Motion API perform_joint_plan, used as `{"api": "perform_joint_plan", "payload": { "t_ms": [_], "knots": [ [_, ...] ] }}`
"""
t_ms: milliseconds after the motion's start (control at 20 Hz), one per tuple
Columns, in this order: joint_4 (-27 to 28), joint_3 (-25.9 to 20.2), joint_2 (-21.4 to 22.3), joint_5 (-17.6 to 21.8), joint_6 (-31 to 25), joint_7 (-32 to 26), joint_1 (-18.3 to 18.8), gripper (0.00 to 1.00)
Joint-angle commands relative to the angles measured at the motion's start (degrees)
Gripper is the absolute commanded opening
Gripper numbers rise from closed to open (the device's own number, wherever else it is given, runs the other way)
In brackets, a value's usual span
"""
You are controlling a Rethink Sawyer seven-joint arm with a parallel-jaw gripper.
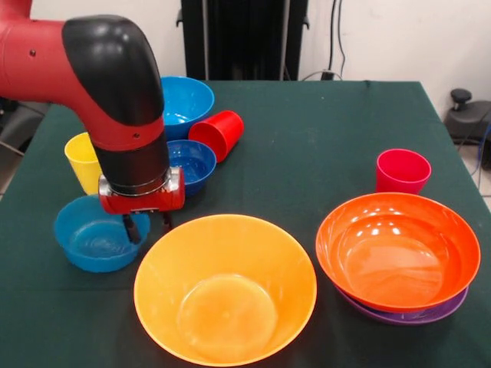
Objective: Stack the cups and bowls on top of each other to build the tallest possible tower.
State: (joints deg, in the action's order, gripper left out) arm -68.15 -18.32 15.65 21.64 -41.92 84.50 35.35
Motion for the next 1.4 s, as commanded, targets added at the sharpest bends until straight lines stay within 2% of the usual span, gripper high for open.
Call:
{"api": "perform_joint_plan", "payload": {
  "t_ms": [50,400,500,600,800,950,1200,1400],
  "knots": [
    [-2.7,-0.6,-0.2,2.9,4.3,-0.1,-0.7,0.00],
    [-2.0,-0.3,0.5,2.8,3.7,0.0,-1.6,0.00],
    [-2.2,-0.1,0.8,2.6,3.8,0.9,-2.0,0.00],
    [-3.4,1.2,3.1,2.0,3.1,3.9,-3.4,0.00],
    [-7.4,3.7,10.4,-0.5,-2.3,8.4,-7.1,0.00],
    [-8.3,4.1,15.1,-3.1,-7.1,9.1,-9.5,0.00],
    [-6.6,6.1,18.3,-5.9,-12.4,11.3,-14.1,0.00],
    [-2.7,8.5,18.9,-7.5,-17.6,13.6,-18.0,0.00]
  ]
}}
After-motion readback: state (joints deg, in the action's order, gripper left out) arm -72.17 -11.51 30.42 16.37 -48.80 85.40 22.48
